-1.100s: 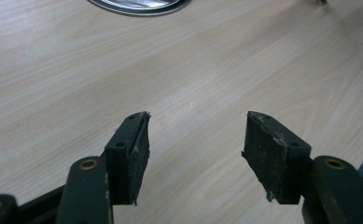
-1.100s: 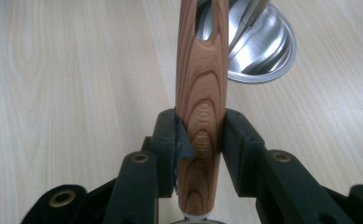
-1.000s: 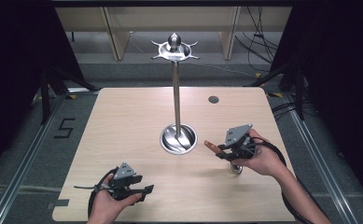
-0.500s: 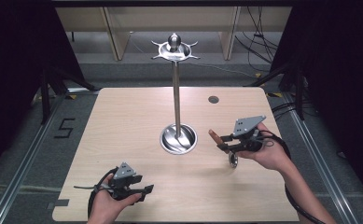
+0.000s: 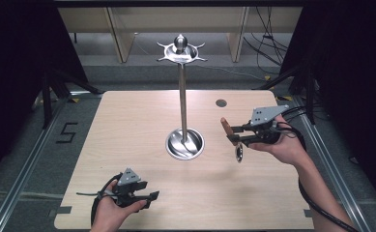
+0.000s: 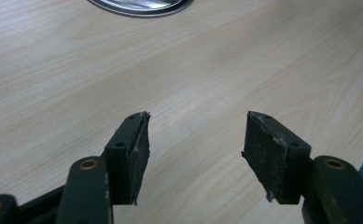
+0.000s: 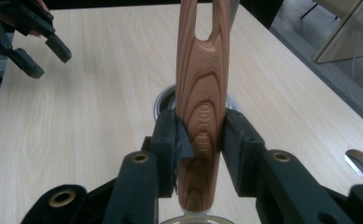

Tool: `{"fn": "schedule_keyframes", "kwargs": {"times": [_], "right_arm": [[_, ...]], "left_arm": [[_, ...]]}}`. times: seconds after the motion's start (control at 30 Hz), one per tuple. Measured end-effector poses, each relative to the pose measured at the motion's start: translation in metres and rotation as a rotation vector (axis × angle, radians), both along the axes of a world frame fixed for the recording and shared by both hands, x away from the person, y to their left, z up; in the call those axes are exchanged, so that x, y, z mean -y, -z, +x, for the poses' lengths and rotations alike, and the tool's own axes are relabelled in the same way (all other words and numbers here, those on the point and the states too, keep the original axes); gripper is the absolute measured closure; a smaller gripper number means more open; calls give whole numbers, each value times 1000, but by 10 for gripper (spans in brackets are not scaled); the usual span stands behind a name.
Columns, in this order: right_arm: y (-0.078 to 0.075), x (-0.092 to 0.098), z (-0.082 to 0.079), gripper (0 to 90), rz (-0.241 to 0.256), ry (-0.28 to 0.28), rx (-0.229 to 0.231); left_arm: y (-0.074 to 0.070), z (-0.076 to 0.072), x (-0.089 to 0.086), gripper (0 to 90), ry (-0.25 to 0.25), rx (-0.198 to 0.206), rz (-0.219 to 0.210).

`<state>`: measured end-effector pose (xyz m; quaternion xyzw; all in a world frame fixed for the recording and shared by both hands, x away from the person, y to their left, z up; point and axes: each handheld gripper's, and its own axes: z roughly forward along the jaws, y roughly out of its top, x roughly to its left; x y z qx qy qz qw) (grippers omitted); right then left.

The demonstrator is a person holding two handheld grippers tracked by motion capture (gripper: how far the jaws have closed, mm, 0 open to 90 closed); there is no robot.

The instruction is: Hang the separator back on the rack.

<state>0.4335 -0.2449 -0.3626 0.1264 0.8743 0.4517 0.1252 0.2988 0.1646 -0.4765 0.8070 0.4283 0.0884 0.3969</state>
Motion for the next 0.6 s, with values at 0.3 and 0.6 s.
{"fn": "schedule_keyframes", "kwargs": {"times": [0.3, 0.6], "right_arm": [[-11, -1, 3, 686, 37, 12, 6], [-21, 0, 8, 685, 52, 22, 18]], "left_arm": [[-1, 0, -1, 396, 3, 0, -2], [-1, 0, -1, 396, 3, 0, -4]]}}
